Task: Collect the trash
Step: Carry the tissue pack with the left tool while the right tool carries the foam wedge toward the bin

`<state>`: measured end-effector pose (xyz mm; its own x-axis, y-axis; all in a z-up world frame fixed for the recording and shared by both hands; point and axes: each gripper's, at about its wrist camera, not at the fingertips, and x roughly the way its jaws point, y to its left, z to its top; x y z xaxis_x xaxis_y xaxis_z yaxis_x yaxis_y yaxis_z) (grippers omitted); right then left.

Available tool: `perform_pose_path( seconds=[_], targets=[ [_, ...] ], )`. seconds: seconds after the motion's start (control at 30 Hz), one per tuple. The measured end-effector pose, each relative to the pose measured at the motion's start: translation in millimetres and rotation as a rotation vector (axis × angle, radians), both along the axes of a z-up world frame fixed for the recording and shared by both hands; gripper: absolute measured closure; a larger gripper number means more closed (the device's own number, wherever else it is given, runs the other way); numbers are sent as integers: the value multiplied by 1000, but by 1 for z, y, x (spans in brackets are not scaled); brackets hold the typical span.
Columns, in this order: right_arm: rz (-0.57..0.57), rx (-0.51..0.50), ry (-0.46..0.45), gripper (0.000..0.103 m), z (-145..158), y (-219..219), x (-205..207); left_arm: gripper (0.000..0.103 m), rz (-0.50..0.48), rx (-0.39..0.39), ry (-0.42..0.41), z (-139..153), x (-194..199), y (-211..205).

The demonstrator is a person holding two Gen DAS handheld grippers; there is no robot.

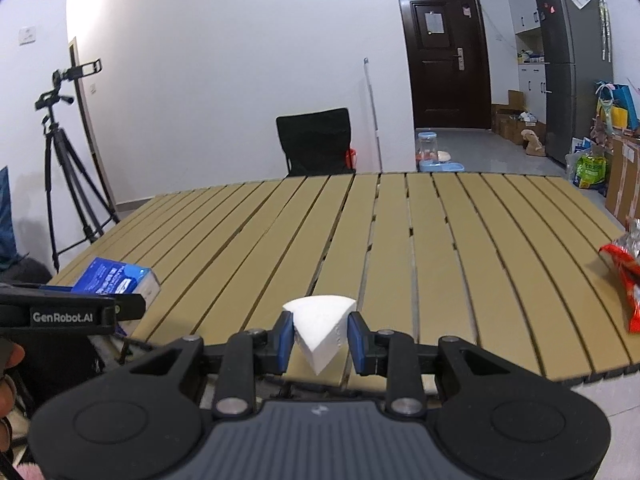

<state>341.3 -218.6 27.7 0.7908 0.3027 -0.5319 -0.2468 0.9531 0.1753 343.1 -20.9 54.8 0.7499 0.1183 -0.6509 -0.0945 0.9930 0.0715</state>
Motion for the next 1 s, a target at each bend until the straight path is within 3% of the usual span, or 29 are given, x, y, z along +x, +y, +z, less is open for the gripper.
perform_pose_path(
  seconds=[0.57, 1.0],
  targets=[
    [102, -28, 170, 75, -88, 35, -60, 30, -30, -43, 86, -78, -72, 19],
    [139, -65, 324, 75, -165, 53, -75, 30, -8, -55, 212, -152, -91, 28]
  ],
)
